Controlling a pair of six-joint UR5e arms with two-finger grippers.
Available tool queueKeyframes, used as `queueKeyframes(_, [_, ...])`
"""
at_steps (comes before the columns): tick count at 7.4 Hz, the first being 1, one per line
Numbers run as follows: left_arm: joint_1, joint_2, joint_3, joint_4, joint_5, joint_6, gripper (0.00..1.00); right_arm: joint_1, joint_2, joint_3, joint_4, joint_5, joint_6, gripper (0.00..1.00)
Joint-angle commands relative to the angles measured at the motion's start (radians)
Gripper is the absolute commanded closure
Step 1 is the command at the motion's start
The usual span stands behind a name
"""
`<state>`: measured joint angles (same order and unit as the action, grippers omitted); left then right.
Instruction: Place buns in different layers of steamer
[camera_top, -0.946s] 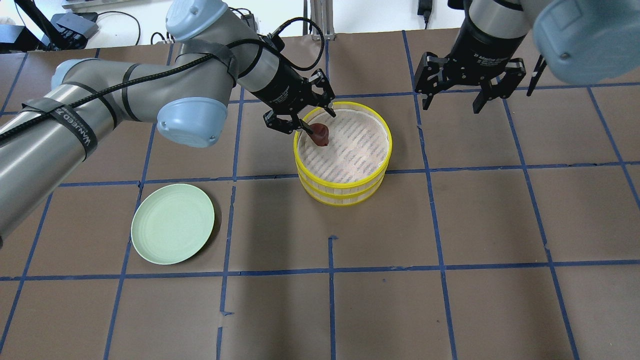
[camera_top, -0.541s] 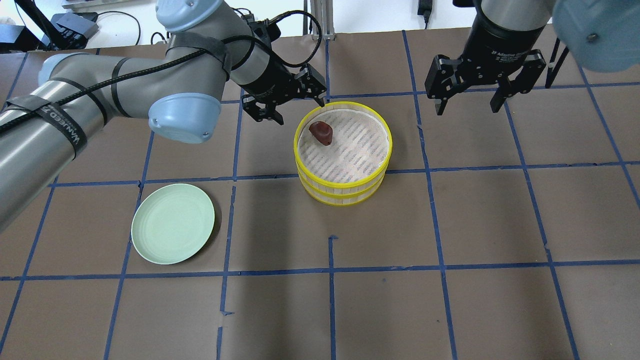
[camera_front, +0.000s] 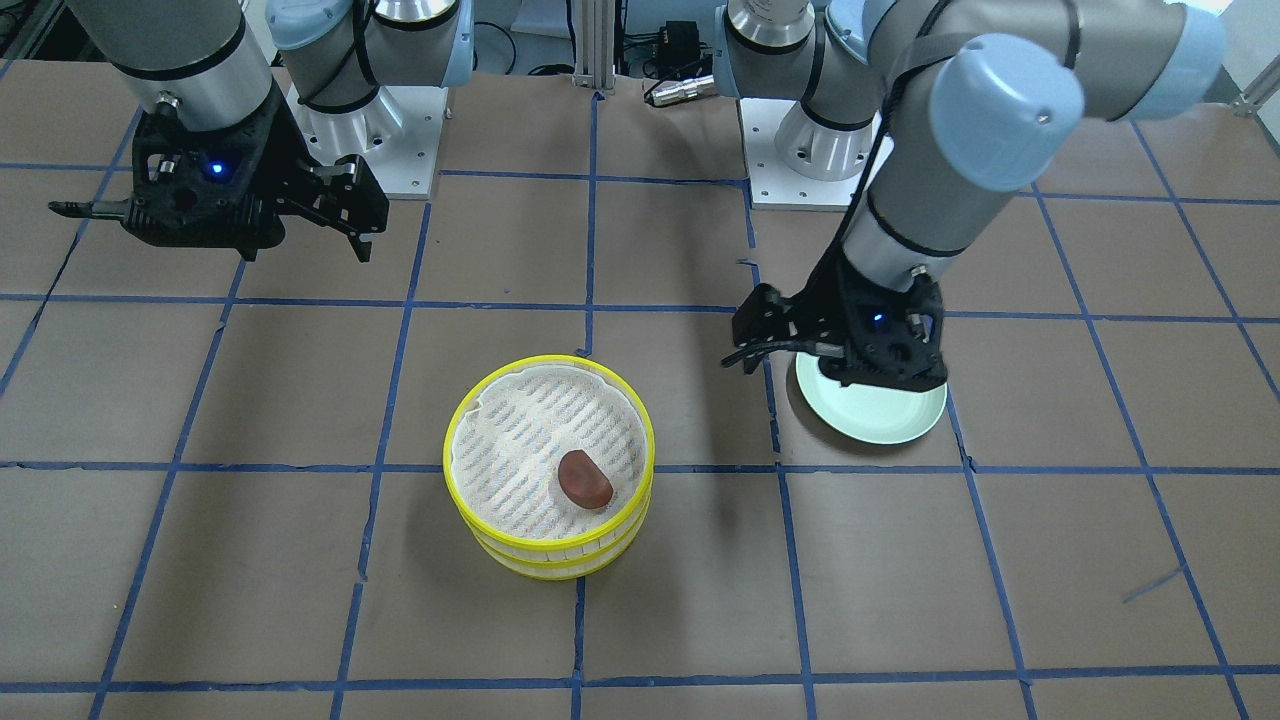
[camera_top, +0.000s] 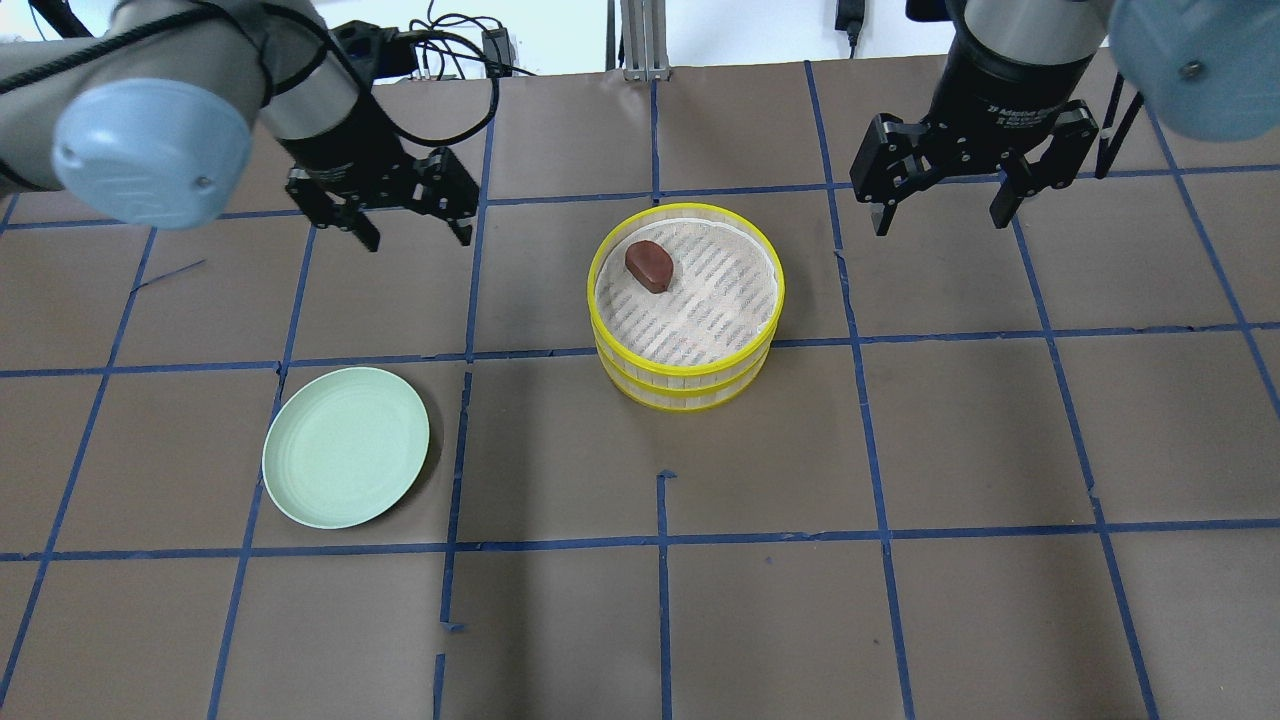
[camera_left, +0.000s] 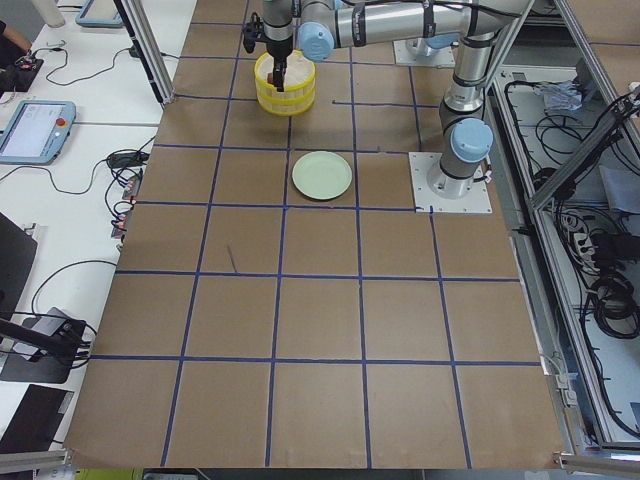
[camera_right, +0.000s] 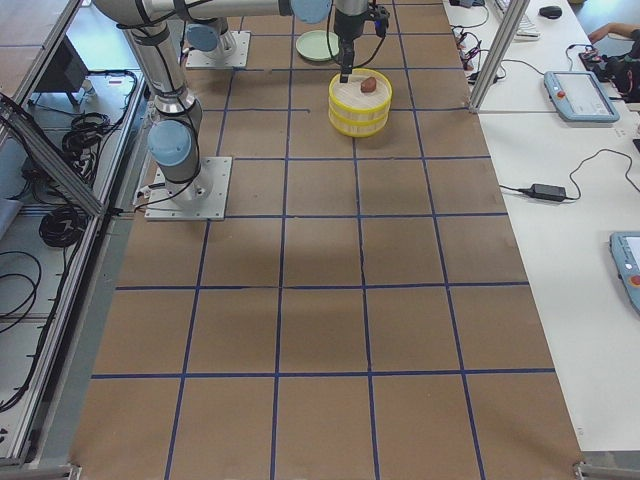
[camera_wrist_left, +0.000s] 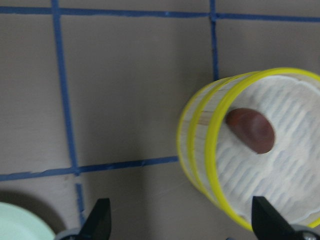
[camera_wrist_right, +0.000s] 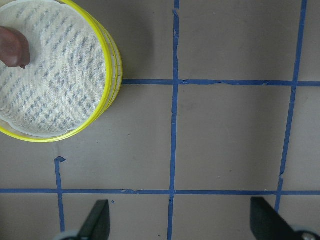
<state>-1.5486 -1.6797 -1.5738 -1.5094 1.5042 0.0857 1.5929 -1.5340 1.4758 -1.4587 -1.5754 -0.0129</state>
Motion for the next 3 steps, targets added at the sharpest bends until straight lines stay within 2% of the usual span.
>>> queueKeyframes(1, [0.018, 0.145, 0.002, -0.138, 0.085, 0.011, 0.00, -0.007, -0.003, -0.028, 0.037, 0.001, -0.061, 0.01])
queueKeyframes(3, [0.019, 0.166, 0.006, -0.138, 0.082, 0.009, 0.00, -0.005, 0.003, -0.026, 0.032, 0.008, -0.062, 0.01])
